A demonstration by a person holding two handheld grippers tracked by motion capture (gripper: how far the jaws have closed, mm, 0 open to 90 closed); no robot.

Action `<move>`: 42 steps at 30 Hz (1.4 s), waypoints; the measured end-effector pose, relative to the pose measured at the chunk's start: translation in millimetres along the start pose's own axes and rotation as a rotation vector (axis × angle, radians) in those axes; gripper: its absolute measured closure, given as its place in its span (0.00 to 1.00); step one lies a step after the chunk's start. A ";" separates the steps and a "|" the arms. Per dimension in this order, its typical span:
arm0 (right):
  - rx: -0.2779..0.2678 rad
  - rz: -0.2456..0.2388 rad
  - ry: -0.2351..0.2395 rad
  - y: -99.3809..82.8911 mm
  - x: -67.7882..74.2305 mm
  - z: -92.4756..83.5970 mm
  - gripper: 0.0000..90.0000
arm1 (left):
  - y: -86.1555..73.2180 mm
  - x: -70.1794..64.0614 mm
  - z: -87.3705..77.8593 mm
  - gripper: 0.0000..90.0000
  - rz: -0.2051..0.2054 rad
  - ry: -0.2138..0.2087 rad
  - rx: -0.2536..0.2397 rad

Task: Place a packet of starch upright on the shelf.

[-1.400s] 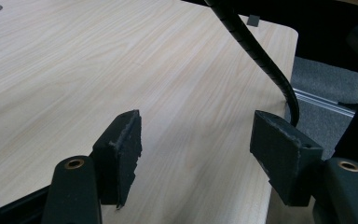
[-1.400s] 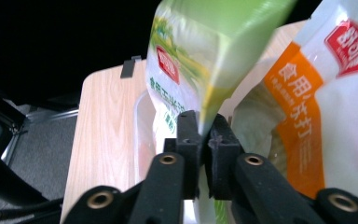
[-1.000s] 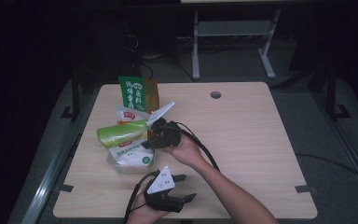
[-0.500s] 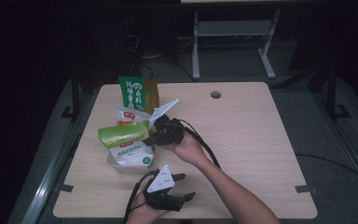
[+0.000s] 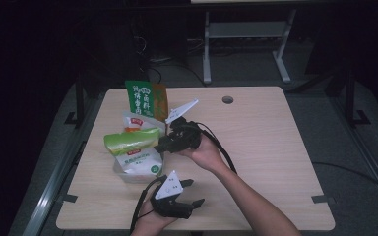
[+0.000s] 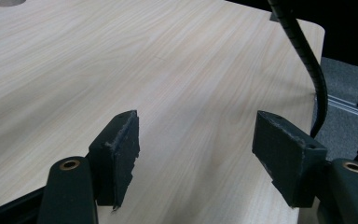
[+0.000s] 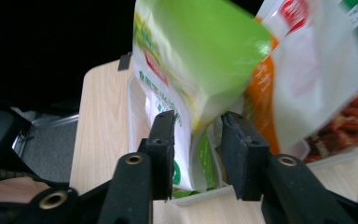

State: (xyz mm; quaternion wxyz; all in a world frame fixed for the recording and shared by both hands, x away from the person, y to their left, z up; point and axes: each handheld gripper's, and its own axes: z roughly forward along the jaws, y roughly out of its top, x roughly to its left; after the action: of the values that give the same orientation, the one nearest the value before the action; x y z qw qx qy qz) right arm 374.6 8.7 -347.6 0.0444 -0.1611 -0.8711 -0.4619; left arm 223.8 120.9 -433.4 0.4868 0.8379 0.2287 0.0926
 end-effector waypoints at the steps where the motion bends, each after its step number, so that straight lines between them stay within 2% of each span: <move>1: -0.007 -0.001 -0.002 -0.5 -1.1 -3.8 0.69 | 0.1 0.6 -0.1 0.34 0.005 0.002 0.002; 4: -0.019 0.010 -0.005 -2.3 -3.4 -12.6 0.66 | 0.3 1.1 -0.2 0.33 0.003 0.003 0.005; 5: -0.025 0.026 -0.016 -4.5 -5.7 -21.3 0.61 | 0.7 2.1 0.1 0.33 0.006 0.008 0.004; 8: -0.028 0.039 -0.036 -8.7 -10.5 -33.0 0.55 | 0.5 3.1 2.4 0.32 0.000 0.014 0.007; 16: -0.020 0.101 -0.079 -29.9 -24.4 -64.4 0.48 | 0.3 4.1 4.6 0.32 -0.002 0.021 0.010; 19: -0.009 0.105 -0.100 -39.3 -28.6 -74.1 0.46 | 0.2 4.6 5.6 0.32 -0.012 0.023 0.011; 23: -0.010 0.148 -0.118 -50.5 -33.4 -86.9 0.44 | 0.3 6.0 5.1 0.32 -0.006 0.027 0.018; 25: -0.010 0.153 -0.131 -55.8 -35.7 -92.7 0.44 | 0.7 6.8 4.4 0.32 0.004 0.030 0.017; 27: -0.009 0.167 -0.137 -60.9 -37.5 -97.8 0.43 | 0.6 6.7 4.5 0.32 -0.010 0.028 0.015; 31: -0.005 0.187 -0.155 -70.9 -41.0 -106.4 0.42 | 0.7 8.1 5.0 0.31 -0.013 0.032 0.006; 35: 0.001 0.201 -0.166 -77.6 -43.8 -114.2 0.40 | 0.4 9.2 3.8 0.31 -0.013 0.032 0.017; 42: 0.004 0.233 -0.176 -86.4 -48.9 -127.4 0.37 | 0.7 11.4 2.6 0.31 -0.010 0.038 0.000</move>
State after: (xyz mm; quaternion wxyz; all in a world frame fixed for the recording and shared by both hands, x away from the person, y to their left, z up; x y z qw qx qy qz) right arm 383.8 -152.4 -354.4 0.0214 -0.3011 -0.8478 -0.4359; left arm 235.1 124.0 -434.9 0.4829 0.8348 0.2420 0.1059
